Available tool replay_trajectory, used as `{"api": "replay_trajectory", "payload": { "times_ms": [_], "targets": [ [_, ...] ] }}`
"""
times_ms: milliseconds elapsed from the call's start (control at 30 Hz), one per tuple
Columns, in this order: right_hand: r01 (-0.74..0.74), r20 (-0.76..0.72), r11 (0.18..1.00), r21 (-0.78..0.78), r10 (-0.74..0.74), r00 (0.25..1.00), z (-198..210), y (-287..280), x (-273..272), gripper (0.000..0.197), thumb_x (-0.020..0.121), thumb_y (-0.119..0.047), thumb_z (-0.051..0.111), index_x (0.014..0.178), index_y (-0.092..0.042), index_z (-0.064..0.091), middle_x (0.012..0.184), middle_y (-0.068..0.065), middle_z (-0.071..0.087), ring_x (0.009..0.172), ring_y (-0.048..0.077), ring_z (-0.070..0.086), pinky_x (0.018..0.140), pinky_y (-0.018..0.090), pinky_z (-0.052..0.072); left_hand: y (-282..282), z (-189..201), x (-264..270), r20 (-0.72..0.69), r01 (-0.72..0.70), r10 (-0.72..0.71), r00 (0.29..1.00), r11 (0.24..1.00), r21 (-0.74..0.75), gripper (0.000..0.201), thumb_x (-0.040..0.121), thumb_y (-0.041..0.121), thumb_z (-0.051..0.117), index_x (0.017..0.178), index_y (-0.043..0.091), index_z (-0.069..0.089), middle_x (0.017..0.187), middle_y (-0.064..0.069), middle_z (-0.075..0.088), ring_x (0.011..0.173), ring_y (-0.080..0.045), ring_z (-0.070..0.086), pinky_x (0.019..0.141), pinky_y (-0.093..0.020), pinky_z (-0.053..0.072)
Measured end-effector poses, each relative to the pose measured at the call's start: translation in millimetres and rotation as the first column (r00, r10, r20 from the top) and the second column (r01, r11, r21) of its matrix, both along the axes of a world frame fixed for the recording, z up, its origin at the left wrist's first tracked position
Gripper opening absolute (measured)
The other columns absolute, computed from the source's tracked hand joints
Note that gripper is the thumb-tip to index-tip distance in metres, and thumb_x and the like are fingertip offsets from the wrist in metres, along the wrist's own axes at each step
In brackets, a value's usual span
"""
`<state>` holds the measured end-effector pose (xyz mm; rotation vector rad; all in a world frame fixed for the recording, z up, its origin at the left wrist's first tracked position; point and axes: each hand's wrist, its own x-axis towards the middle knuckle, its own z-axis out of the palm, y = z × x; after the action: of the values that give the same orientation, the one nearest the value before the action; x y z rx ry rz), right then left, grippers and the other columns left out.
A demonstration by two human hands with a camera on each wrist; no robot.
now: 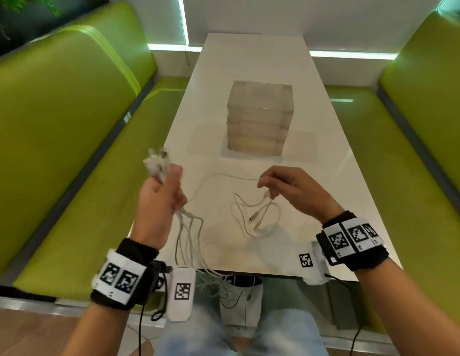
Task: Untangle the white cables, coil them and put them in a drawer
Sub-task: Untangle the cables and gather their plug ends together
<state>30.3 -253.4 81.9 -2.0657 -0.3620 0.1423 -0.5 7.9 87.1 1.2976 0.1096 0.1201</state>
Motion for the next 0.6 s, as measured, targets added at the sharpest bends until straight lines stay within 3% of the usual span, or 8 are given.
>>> {"api": "replay_trajectory", "payload": {
  "times_ms": [100, 167, 267, 333, 400, 500, 600],
  "targets": [
    [-0.052, 0.031, 0.991, 0.126, 0.049, 0.998, 24.0, 27.2, -13.6, 0.018, 0.094, -0.021, 0.055, 0.085, -0.015, 0.068, 0.062, 0.016, 0.054, 0.059, 0.022, 0.051, 0.063, 0.032, 0.042, -28.9, -3.6, -11.7, -0.021, 0.187, -0.189, 0.982, 0.940, 0.284, 0.026, 0.076, 0.042, 0.066, 0.094, 0.024, 0.062, 0.060, 0.010, 0.047, 0.056, -0.009, 0.041, 0.058, -0.024, 0.038],
    [-0.128, 0.021, 0.978, 0.163, 0.126, 0.992, 35.4, 37.8, -20.2, 0.018, 0.095, -0.018, 0.054, 0.084, -0.010, 0.067, 0.058, 0.014, 0.048, 0.054, 0.020, 0.046, 0.058, 0.030, 0.040, -43.0, -2.9, -17.2, -0.003, 0.254, -0.267, 0.964, 0.917, 0.306, 0.023, 0.076, 0.038, 0.067, 0.096, 0.027, 0.064, 0.062, 0.003, 0.042, 0.058, -0.015, 0.037, 0.056, -0.026, 0.036],
    [-0.208, -0.027, 0.963, 0.171, 0.216, 0.976, 41.7, 39.0, -23.2, 0.019, 0.095, -0.013, 0.053, 0.083, -0.006, 0.065, 0.058, 0.009, 0.044, 0.050, 0.011, 0.044, 0.054, 0.027, 0.039, -49.0, -2.6, -17.2, 0.003, 0.257, -0.261, 0.965, 0.952, 0.168, 0.026, 0.081, 0.035, 0.068, 0.100, 0.018, 0.065, 0.054, 0.013, 0.041, 0.051, -0.008, 0.033, 0.049, -0.020, 0.031],
    [-0.267, -0.061, 0.960, 0.089, 0.273, 0.960, 39.5, 37.8, -24.7, 0.019, 0.095, -0.013, 0.053, 0.083, -0.007, 0.066, 0.060, 0.009, 0.046, 0.050, 0.002, 0.046, 0.054, 0.024, 0.040, -50.1, -2.2, -17.0, -0.001, 0.277, -0.277, 0.961, 0.961, 0.009, 0.025, 0.084, 0.033, 0.065, 0.098, 0.012, 0.066, 0.051, 0.012, 0.038, 0.047, -0.008, 0.028, 0.046, -0.020, 0.026],
    [-0.323, -0.095, 0.946, 0.019, 0.323, 0.942, 33.3, 40.4, -27.6, 0.018, 0.094, -0.018, 0.055, 0.083, -0.009, 0.066, 0.060, 0.009, 0.051, 0.052, 0.006, 0.048, 0.056, 0.020, 0.041, -50.6, 0.5, -16.4, -0.006, 0.254, -0.255, 0.967, 0.962, -0.097, 0.015, 0.087, 0.026, 0.063, 0.086, 0.011, 0.066, 0.049, 0.008, 0.031, 0.044, -0.008, 0.024, 0.044, -0.020, 0.024],
    [-0.355, -0.181, 0.934, -0.034, 0.344, 0.922, 17.6, 37.8, -32.0, 0.020, 0.095, -0.023, 0.053, 0.089, -0.011, 0.068, 0.069, 0.004, 0.063, 0.065, 0.006, 0.059, 0.068, 0.017, 0.046, -45.1, 5.7, -13.8, 0.003, 0.159, -0.161, 0.987, 0.971, -0.178, 0.016, 0.088, 0.021, 0.057, 0.076, 0.011, 0.058, 0.048, 0.008, 0.027, 0.042, -0.006, 0.022, 0.041, -0.018, 0.023],
    [-0.409, -0.344, 0.910, -0.062, 0.365, 0.865, -1.7, 26.3, -40.6, 0.017, 0.095, -0.020, 0.052, 0.092, -0.014, 0.068, 0.083, 0.001, 0.070, 0.082, 0.011, 0.066, 0.084, 0.028, 0.051, -24.6, 9.5, -7.1, 0.010, 0.042, -0.041, 0.999, 0.978, -0.206, 0.018, 0.093, 0.016, 0.051, 0.077, 0.011, 0.056, 0.047, 0.011, 0.026, 0.043, -0.005, 0.020, 0.040, -0.018, 0.021]
  ]
}}
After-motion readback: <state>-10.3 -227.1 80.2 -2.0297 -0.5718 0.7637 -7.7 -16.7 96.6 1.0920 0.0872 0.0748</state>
